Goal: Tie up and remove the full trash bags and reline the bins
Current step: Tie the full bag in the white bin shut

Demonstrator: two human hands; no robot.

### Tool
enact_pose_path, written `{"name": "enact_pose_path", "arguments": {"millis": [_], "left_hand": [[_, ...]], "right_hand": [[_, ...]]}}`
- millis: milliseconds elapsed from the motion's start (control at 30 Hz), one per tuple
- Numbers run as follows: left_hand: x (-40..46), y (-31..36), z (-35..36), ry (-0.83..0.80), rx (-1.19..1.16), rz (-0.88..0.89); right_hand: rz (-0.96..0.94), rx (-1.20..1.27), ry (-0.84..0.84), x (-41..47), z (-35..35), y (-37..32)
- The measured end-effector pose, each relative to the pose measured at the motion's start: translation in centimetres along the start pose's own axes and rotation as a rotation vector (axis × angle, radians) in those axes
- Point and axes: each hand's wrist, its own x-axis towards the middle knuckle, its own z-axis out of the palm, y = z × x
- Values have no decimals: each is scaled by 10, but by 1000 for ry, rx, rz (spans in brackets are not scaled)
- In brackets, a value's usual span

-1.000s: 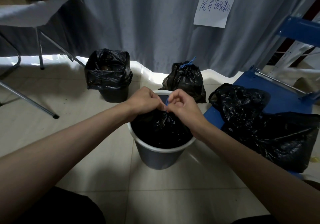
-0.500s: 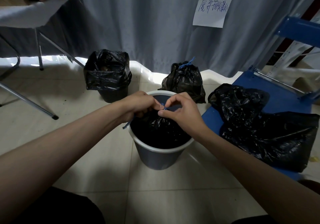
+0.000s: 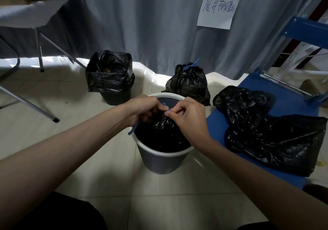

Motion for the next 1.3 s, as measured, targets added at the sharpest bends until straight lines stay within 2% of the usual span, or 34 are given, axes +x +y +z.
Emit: {"name": "enact_pose_path", "arguments": {"millis": [133, 267, 467, 667, 833, 967, 1133, 1233, 1300], "left_hand": [[0, 0, -2, 15, 75, 40], [-5, 2, -8, -3, 142, 176], [-6, 2, -16, -86, 236, 228], [-3, -2, -19, -62, 323, 360], [2, -6, -20, 51, 417, 394], [7, -11, -16, 181, 576, 441], [8, -14, -14, 250, 626, 441], [8, -14, -14, 283, 635, 436], [7, -14, -11, 292, 649, 441]], "right_hand": [[35, -13, -17, 1, 1, -1], [78, -7, -61, 7, -7, -2], [111, 46, -261, 11, -23, -5], [104, -35, -417, 15, -36, 0], [61, -154, -495, 12, -41, 4], [52, -185, -493, 11, -41, 8], [105, 25, -421, 7, -39, 15], [140, 160, -478, 5, -39, 13], [136, 145, -548, 3, -37, 12]]}}
